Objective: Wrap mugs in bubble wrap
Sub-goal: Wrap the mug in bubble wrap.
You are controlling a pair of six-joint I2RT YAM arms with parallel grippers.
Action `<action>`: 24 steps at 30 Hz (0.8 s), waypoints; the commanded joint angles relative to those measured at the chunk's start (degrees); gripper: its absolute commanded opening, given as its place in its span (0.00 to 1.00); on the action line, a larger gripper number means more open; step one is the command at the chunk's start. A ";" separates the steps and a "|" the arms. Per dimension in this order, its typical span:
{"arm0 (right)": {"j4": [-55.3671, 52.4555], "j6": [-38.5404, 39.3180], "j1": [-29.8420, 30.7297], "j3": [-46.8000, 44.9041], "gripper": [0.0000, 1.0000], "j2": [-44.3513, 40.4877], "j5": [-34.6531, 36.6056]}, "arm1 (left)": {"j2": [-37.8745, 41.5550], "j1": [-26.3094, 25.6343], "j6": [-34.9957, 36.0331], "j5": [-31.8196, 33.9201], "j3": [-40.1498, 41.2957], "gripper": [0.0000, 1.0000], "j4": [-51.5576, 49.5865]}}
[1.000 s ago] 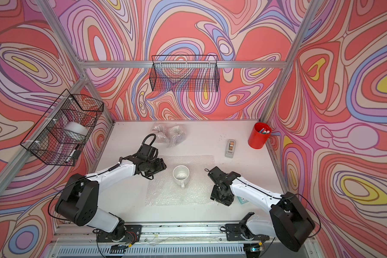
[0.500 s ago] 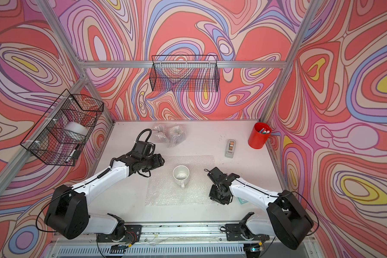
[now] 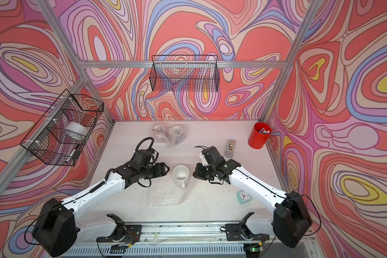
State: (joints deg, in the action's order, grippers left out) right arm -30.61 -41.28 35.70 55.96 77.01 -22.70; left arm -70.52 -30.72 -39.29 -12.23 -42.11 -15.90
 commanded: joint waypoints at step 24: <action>3.87 -1.57 -0.11 11.19 0.00 23.73 -9.42 | -1.11 -7.05 -2.53 -3.09 6.09 0.78 15.53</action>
State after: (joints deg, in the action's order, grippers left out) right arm -28.27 -41.85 35.70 66.76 99.94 -31.77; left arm -70.46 -37.23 -41.21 -15.42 -35.14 -2.59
